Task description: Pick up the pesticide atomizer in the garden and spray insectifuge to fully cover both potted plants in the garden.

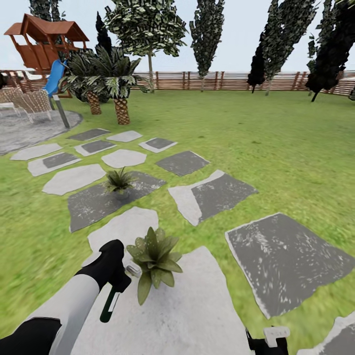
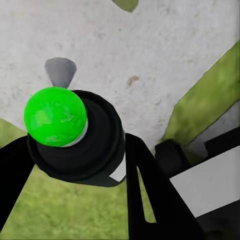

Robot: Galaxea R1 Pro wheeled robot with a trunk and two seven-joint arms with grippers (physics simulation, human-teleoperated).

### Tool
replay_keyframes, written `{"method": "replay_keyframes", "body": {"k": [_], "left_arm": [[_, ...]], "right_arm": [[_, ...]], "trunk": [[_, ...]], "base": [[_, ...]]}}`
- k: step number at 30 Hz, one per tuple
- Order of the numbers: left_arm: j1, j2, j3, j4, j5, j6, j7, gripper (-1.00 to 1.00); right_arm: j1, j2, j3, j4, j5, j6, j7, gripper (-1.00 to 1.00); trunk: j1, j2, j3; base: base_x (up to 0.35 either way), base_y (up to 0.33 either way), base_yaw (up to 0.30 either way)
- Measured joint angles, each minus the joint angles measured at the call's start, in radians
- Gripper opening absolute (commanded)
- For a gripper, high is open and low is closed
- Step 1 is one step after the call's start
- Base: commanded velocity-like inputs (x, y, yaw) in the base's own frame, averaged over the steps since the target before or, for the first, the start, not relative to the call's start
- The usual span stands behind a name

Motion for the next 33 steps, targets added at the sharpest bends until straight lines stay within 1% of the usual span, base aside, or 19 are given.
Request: {"method": "replay_keyframes", "body": {"k": [6,9,14,16,18,20,21,22,23,24,27,30,33], "left_arm": [[0.000,0.001,0.000,0.001,-0.001,0.000,0.000,-1.00],[0.000,0.001,0.000,0.002,-0.001,0.000,0.000,-1.00],[0.004,0.002,0.000,0.003,-0.001,0.000,0.000,-1.00],[0.030,0.003,0.000,0.002,-0.001,-0.001,0.001,-1.00],[0.051,0.011,0.005,0.002,-0.003,-0.002,0.001,-1.00],[0.065,0.030,0.022,0.001,-0.009,-0.005,0.001,-1.00],[0.068,0.044,0.026,0.002,-0.010,-0.006,0.001,-1.00],[0.072,0.053,0.029,0.001,-0.007,-0.005,0.001,-1.00],[0.073,0.056,0.030,0.000,-0.004,-0.004,0.001,-1.00],[0.075,0.057,0.031,-0.005,-0.003,-0.004,0.001,-1.00],[0.076,0.047,0.036,-0.016,-0.001,-0.003,0.001,-1.00],[0.076,0.039,0.033,-0.019,-0.001,-0.003,0.000,-1.00],[0.076,0.041,0.033,-0.020,-0.004,-0.004,0.001,-1.00]], "right_arm": [[0.000,0.000,0.000,0.000,0.000,0.000,-0.001,1.00],[0.000,-0.001,0.000,-0.002,-0.001,0.000,-0.003,1.00],[0.000,-0.002,0.000,-0.002,-0.001,0.001,-0.001,1.00],[0.000,-0.001,0.000,-0.002,-0.001,0.001,0.000,1.00],[0.000,-0.002,0.000,-0.002,-0.001,0.001,0.000,1.00],[0.000,-0.001,0.000,-0.001,-0.001,0.001,0.000,1.00],[0.000,-0.001,0.000,-0.001,-0.001,0.001,0.000,1.00],[0.000,-0.001,0.000,-0.001,-0.001,0.001,0.000,1.00],[0.000,-0.001,0.000,-0.001,-0.001,0.001,-0.001,1.00],[0.000,-0.001,0.000,-0.002,-0.001,0.001,0.000,1.00],[0.000,-0.001,0.000,-0.002,-0.001,0.001,0.000,1.00],[0.000,-0.001,0.000,-0.002,-0.001,0.001,0.000,1.00],[0.000,0.000,0.000,-0.002,-0.001,0.001,-0.001,1.00]], "trunk": [[0.000,0.000,0.000],[0.000,0.000,0.000],[0.000,0.000,0.000],[0.000,0.000,0.000],[0.000,0.000,0.000],[0.000,0.000,0.000],[0.000,0.000,0.000],[0.000,0.000,0.000],[0.000,0.000,0.000],[0.000,0.000,0.000],[0.000,0.000,0.000],[-0.001,0.000,0.000],[0.000,0.000,0.000]], "base": [[0.004,-0.273,0.264],[0.049,-0.207,0.062],[0.006,-0.021,0.005],[0.000,-0.002,0.000],[0.000,0.000,0.000],[0.000,0.000,0.000],[0.000,0.000,0.000],[0.000,0.000,0.000],[0.000,0.000,0.000],[0.000,0.000,0.000],[0.022,0.000,0.000],[0.211,0.000,0.000],[0.220,0.000,0.000]]}}
